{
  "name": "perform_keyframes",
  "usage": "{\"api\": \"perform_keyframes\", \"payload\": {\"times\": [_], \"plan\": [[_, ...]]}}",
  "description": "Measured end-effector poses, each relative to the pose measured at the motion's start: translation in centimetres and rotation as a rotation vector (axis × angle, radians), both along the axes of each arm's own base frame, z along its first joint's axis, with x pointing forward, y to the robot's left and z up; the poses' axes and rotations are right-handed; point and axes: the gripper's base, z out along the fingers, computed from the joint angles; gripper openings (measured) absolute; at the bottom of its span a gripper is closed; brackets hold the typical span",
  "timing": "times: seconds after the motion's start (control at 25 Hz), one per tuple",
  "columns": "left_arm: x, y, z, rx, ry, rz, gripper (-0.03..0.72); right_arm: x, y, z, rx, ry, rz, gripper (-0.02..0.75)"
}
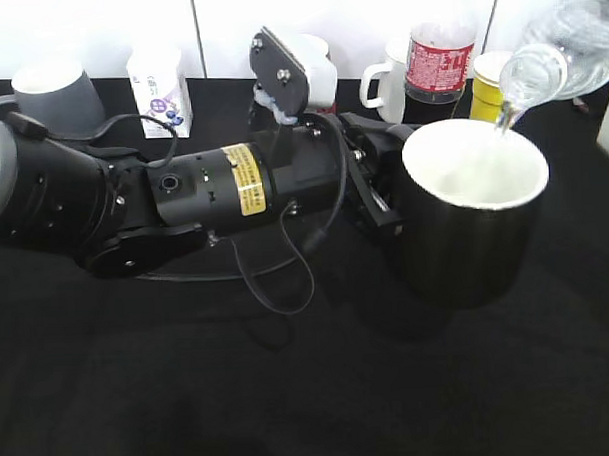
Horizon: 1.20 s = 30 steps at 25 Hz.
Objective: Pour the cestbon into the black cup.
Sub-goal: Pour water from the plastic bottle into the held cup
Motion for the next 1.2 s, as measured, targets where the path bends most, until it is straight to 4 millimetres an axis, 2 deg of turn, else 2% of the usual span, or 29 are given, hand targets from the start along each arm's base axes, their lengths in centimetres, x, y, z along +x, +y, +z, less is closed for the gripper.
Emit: {"api": "perform_keyframes", "payload": {"times": [0.16,1.0,1.12,1.2], "plan": [[-0.38,-0.11,-0.18,0.026,-0.018,-0.045,0.055,0.08,-0.08,0.13,-0.018,-0.027,-0.009,0.489],[-0.41,-0.12,-0.27,0.034,-0.018,-0.05,0.055,0.17,-0.18,0.32,-0.195,-0.172,-0.009,0.489],[-0.4,-0.12,-0.31,0.038,-0.018,-0.049,0.055,0.26,-0.3,0.53,-0.146,-0.159,-0.03,0.489],[-0.18,-0.07,-0.23,0.02,-0.003,-0.02,0.055,0.25,-0.29,0.54,-0.001,-0.063,-0.039,0.489]]}}
